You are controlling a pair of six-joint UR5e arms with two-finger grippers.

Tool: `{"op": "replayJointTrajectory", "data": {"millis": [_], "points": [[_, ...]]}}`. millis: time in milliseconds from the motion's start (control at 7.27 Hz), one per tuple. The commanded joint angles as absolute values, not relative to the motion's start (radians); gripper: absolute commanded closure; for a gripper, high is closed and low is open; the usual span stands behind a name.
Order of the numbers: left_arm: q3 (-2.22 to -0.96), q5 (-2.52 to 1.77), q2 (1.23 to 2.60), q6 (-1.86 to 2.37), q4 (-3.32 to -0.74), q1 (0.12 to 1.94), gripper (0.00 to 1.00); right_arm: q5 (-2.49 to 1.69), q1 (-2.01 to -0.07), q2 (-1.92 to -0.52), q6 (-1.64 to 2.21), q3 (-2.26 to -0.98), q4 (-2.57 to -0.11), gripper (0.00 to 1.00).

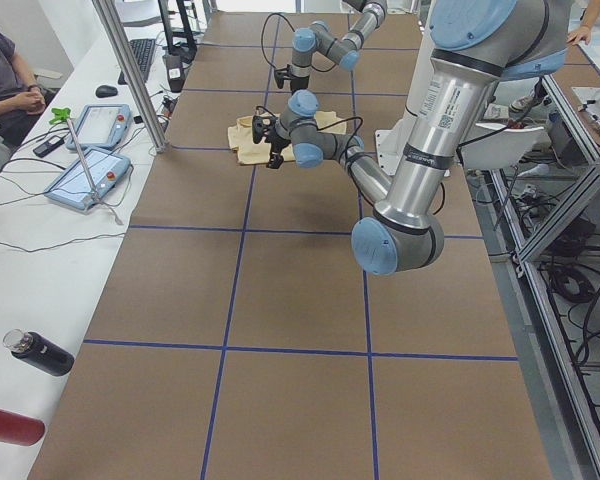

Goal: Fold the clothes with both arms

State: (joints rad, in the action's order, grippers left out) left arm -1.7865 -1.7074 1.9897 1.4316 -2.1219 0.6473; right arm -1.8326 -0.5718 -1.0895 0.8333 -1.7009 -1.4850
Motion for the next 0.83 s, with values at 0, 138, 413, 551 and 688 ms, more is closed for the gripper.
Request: {"op": "replayJointTrajectory", "data": {"millis": [0,138,413,551,688], "points": [[-1.813,-1.707,1.993,1.430,-2.120,0.647,0.00,-1.830,-0.574,-1.065,0.802,-1.634,-1.482,0.00],[-1.822,-1.707,1.991,1.428,-2.118,0.647,0.00,-1.830,-0.574,-1.055,0.801,-1.614,-1.468,0.00],[-1.827,-1.707,1.991,1.428,-2.118,0.647,0.00,-1.841,-0.583,-1.055,0.799,-1.559,-1.376,0.00],[-1.828,-1.709,1.991,1.428,-2.118,0.647,0.00,-1.842,-0.597,-1.057,0.799,-1.559,-1.379,0.00],[-1.827,-1.709,1.991,1.428,-2.118,0.649,0.00,-1.848,-0.610,-1.061,0.795,-1.559,-1.381,0.00]]}}
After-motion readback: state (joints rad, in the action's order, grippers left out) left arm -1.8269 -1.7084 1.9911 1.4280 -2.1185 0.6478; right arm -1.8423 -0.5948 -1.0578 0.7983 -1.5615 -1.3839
